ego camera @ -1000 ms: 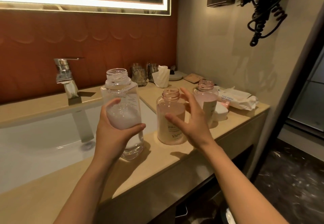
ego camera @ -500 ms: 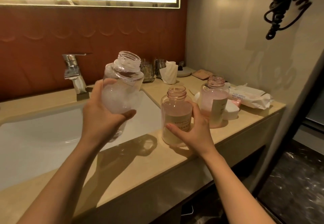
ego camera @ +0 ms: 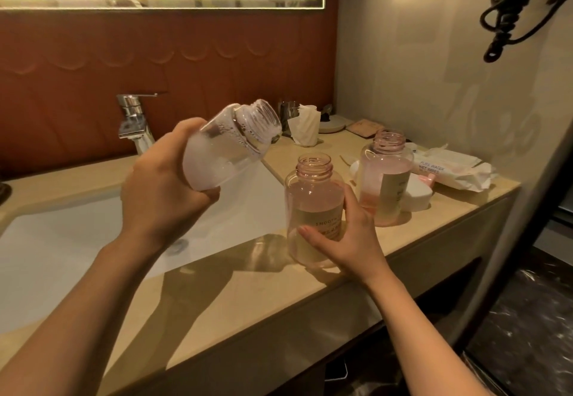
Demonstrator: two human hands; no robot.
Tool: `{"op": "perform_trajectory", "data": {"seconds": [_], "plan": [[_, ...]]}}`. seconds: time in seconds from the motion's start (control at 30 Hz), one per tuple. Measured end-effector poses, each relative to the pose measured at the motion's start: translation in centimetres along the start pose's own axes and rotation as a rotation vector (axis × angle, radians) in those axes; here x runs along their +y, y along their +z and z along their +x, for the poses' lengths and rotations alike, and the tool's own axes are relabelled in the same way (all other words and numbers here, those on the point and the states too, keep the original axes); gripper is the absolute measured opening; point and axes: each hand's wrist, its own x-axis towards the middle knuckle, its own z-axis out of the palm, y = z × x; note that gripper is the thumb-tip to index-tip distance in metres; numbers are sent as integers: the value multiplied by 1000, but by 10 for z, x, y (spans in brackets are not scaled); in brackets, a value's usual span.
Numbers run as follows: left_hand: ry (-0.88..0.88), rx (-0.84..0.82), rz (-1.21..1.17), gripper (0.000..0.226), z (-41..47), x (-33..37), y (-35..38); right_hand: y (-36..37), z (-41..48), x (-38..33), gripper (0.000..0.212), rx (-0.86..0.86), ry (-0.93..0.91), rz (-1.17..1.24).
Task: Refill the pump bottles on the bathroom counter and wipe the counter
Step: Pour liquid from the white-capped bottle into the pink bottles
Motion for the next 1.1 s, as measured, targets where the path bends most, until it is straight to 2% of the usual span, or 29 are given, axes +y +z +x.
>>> {"op": "perform_trajectory", "data": {"seconds": [0.43,0.73,1.1], "plan": [[262,-3,384,76,12,-3,4,-1,0,0,76,-15,-1,42],[285,-12,382,74,15,-1,5,-2,-1,3,83,-24,10,28],[305,-27,383,75,20,-1,6,-2,-1,2,78,-31,18,30]]}}
